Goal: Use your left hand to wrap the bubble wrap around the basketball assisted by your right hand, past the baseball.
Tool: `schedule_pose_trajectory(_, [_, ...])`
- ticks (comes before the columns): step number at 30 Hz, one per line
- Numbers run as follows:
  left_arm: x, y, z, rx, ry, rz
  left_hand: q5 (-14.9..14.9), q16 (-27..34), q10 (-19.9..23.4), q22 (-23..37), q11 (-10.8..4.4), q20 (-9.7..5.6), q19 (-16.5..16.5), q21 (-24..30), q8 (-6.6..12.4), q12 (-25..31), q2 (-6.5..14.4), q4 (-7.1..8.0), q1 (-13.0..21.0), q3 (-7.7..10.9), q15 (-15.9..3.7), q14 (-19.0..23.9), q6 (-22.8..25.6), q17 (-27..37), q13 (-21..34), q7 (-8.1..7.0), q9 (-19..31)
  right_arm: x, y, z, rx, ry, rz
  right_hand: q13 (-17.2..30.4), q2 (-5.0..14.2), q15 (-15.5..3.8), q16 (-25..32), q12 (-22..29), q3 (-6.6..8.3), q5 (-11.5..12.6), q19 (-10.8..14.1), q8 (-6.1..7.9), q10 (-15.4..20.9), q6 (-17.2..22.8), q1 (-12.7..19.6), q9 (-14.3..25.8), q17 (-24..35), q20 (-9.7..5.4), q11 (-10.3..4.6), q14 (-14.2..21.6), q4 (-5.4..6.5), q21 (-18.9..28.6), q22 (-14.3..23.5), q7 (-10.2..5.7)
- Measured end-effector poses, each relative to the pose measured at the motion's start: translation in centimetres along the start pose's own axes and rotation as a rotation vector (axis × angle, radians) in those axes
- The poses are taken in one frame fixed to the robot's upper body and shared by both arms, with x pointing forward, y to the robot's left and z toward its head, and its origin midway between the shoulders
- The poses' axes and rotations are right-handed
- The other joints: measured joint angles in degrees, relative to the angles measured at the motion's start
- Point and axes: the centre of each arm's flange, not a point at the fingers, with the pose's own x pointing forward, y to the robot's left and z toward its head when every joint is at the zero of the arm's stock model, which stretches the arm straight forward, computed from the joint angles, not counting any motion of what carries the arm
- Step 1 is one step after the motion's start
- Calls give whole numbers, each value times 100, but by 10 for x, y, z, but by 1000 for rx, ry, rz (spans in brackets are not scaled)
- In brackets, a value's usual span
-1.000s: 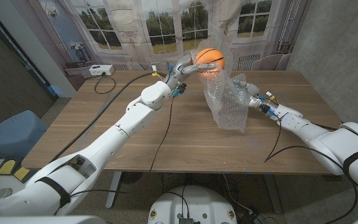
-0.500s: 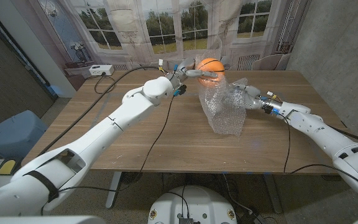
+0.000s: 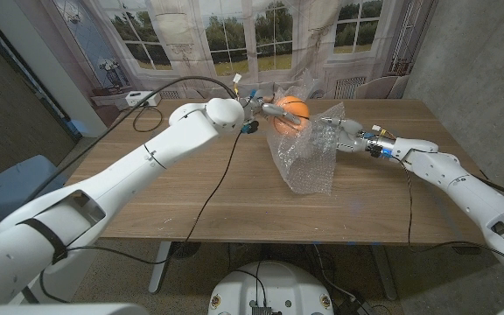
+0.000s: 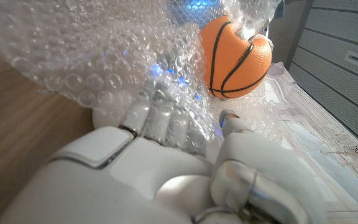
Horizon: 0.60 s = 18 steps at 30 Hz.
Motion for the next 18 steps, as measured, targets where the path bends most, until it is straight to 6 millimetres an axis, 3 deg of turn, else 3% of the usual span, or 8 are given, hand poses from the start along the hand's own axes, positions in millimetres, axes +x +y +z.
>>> schedule_pose_trajectory(5, [-7,-1,11,106,85,-44,0,-49,10,0,8,30,-30,23,0,-23,0,0,0,0,0,0,0,1,0,0,2,5,8,1,-9,26,0,0,24,31,-39,0,0,-13,0,-10,0,0,-23,0,0,0,0,-30,0,33,-1,0])
schedule_pose_trajectory(6, [-8,-1,5,104,123,-53,0,-62,10,0,9,30,-30,37,0,-33,0,0,0,0,0,0,0,2,1,0,4,7,12,2,-16,27,11,0,24,31,-39,0,0,-13,0,-39,-11,-21,-23,0,0,0,11,-30,0,45,-2,21])
schedule_pose_trajectory(8, [-12,-1,19,178,141,-70,-1,-63,11,0,9,30,-30,43,-1,-35,0,0,0,0,0,0,0,-2,1,0,6,11,16,1,-18,46,12,0,28,31,-39,0,-24,-13,0,-45,-22,-31,-31,0,0,0,22,-30,24,45,-2,31])
schedule_pose_trajectory(10, [-13,-1,19,188,153,-74,-1,-66,12,0,10,30,-30,44,-3,-39,0,0,0,0,0,0,0,-2,1,0,14,14,20,-2,-18,66,15,0,8,63,-67,0,-24,-12,-13,-45,-53,-52,-70,0,1,13,53,-62,24,45,-3,49])
schedule_pose_trajectory(18, [-19,-13,25,345,287,-168,-2,-105,29,-1,3,61,-61,89,-12,-62,0,0,0,0,0,0,0,17,5,0,18,34,44,-14,-25,138,77,1,24,225,-257,-63,-24,-12,-279,-104,-482,-348,-145,1,28,173,113,-474,24,7,-26,60])
